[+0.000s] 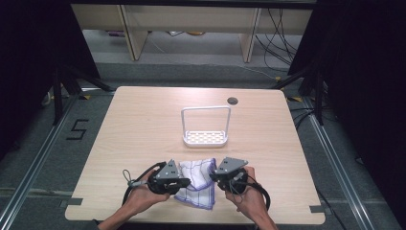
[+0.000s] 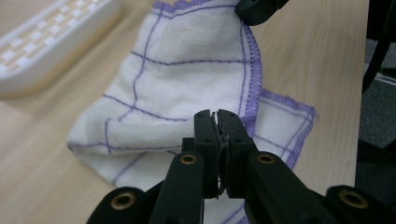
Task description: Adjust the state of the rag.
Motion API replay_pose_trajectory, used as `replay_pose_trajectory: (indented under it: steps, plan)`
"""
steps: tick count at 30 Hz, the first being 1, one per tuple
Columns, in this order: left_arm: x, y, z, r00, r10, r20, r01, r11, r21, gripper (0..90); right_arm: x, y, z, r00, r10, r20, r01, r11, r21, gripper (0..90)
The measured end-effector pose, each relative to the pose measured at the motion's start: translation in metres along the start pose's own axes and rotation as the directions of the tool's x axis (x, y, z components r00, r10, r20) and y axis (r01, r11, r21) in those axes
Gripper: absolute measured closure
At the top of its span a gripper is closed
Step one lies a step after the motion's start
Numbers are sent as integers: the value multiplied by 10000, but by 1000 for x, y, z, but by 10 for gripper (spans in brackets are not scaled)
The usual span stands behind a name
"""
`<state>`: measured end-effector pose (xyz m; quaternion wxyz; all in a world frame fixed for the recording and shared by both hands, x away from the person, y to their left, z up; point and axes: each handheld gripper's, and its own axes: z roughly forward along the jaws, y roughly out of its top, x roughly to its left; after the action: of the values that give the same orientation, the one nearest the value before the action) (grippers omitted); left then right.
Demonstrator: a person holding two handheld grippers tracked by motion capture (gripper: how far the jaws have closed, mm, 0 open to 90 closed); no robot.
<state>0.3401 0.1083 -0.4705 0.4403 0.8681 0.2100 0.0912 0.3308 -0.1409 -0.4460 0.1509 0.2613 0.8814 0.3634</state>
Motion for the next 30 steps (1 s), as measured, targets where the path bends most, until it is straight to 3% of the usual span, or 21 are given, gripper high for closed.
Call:
replay_pose_trajectory:
  steps: [2,4,5,9,10,13,14,17,18,21,22,23,25,28,30]
  plan:
    - [9,10,-6,9997,-170,-190,163,9992,-368,869,-7,12,-2,9998,209,-74,-211,9991,-360,871]
    - [20,18,-8,9980,-270,-563,238,9981,-560,868,-16,21,0,9997,226,103,-220,9982,-564,871]
    - [25,20,-8,9975,-263,-652,229,9984,-524,868,-22,26,5,9989,465,110,-456,9965,-707,871]
    - [52,21,8,9904,-516,-1283,474,9983,-350,867,-42,33,28,9945,966,396,-949,9945,-438,870]
    - [59,18,15,9884,-571,-1406,562,9984,-103,867,-46,33,36,9933,1091,384,-1080,9937,-285,869]
    - [67,10,32,9865,-689,-1484,718,9973,145,865,-53,28,59,9896,1342,525,-1358,9903,296,866]
    - [68,8,36,9867,-744,-1446,782,9967,209,864,-55,24,72,9890,1326,650,-1361,9892,542,861]
    - [67,5,43,9879,-500,-1471,593,9965,593,856,-56,23,80,9900,1296,555,-1342,9869,897,825]
    - [67,4,43,9874,-512,-1498,611,9962,622,852,-56,22,83,9929,1010,621,-1056,9915,759,806]
    - [64,1,42,9877,-693,-1398,785,9950,611,816,-54,23,83,9925,953,763,-1020,9907,898,736]
    - [63,0,39,9886,-702,-1331,789,9950,617,690,-53,23,79,9933,913,705,-1002,9858,1349,617]
    - [60,-3,33,9870,-930,-1309,1010,9933,560,642,-50,22,75,9893,1178,856,-1295,9806,1469,552]
    - [54,-8,24,9857,-1101,-1278,1182,9913,579,544,-48,19,67,9884,1035,1112,-1183,9837,1355,505]
    - [47,-13,14,9824,-1395,-1245,1482,9869,630,468,-42,15,52,9846,1394,1053,-1506,9828,1070,467]
    - [38,-18,6,9852,-1400,-987,1470,9868,675,407,-30,8,30,9816,1671,921,-1765,9787,1048,412]
